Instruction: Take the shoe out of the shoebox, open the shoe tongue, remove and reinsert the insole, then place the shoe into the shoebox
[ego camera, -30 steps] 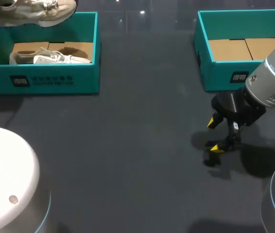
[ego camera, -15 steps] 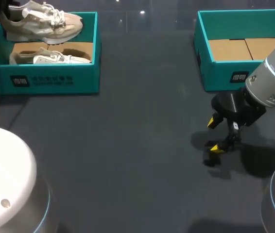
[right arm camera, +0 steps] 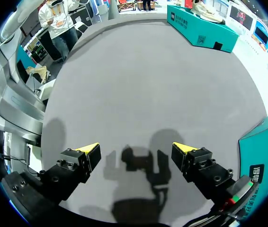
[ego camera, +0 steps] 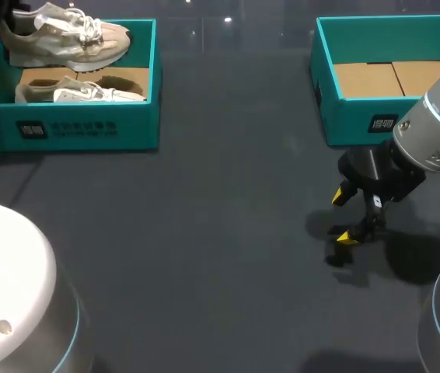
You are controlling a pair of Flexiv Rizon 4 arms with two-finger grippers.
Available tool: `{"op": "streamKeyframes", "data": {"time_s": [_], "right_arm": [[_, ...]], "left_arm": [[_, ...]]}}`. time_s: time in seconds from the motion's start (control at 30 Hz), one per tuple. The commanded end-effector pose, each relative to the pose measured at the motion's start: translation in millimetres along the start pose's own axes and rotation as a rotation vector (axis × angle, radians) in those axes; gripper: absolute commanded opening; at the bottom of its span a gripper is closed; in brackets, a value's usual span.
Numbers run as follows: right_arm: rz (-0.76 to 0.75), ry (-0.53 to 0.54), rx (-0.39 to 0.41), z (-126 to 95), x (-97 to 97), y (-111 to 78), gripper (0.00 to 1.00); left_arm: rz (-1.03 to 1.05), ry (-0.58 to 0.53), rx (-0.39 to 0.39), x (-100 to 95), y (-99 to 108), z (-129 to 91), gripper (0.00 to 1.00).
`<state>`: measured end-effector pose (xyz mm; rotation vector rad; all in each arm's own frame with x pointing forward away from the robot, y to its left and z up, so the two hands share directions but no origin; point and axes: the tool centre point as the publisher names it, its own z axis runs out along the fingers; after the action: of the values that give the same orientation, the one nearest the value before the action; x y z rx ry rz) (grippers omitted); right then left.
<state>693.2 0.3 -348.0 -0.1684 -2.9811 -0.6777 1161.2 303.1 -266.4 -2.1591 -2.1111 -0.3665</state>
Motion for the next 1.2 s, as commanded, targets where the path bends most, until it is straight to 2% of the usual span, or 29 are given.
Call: {"op": "streamKeyframes", "data": {"time_s": [0.03, 0.53, 1.2], "right_arm": [[0.000, -0.004, 0.001, 0, 1.7, -0.4, 1.00], [0.000, -0.004, 0.001, 0, 1.7, -0.4, 1.00], [0.000, -0.004, 0.001, 0, 1.7, -0.4, 1.00]], "left_arm": [[-0.009, 0.029, 0.032, -16.7, 11, 20, 0.00], [-0.080, 0.044, 0.071, -28.3, 16, 56, 0.00], [-0.060, 0.026, 0.112, -45.4, 20, 88, 0.00]]}}
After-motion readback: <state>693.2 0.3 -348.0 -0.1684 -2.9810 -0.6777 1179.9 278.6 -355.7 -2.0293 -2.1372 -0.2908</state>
